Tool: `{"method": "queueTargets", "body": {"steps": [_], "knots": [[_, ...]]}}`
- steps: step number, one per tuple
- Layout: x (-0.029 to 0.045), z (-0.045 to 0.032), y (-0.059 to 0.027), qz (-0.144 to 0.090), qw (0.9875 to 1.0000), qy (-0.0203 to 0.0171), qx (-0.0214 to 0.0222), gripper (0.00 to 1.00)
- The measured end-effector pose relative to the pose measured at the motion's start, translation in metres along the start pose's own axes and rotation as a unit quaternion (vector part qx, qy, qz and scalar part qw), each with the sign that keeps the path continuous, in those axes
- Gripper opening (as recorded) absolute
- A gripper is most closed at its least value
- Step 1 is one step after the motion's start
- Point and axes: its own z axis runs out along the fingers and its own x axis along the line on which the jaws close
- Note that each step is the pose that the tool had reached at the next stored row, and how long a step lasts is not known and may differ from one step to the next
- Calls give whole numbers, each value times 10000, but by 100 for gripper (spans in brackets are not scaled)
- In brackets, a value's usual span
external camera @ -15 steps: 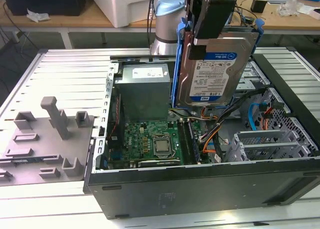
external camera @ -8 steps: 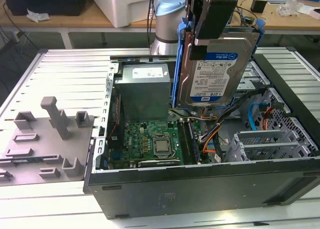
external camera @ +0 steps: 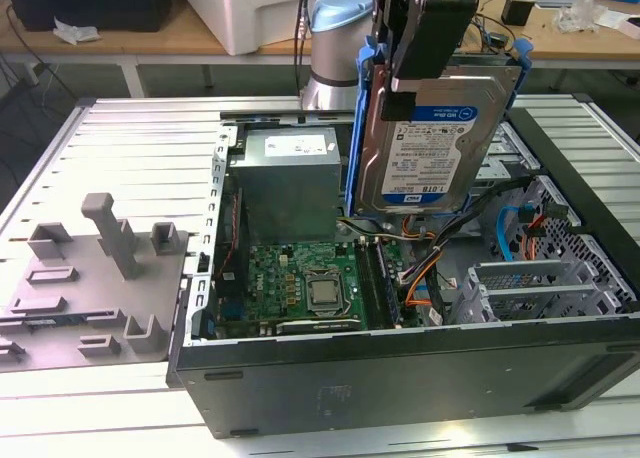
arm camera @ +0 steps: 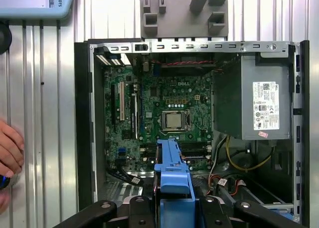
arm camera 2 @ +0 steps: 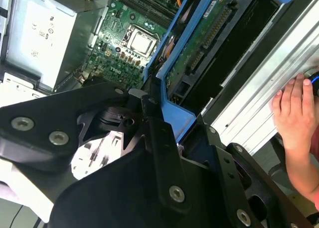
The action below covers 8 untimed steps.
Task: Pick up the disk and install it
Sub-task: 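Insert the disk into the insertion slot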
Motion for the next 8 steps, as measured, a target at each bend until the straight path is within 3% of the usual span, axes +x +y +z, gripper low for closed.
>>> {"method": "queueTargets", "body": {"steps": [8], "knots": [[7,0,-8,0,10000,0,0,37]]}}
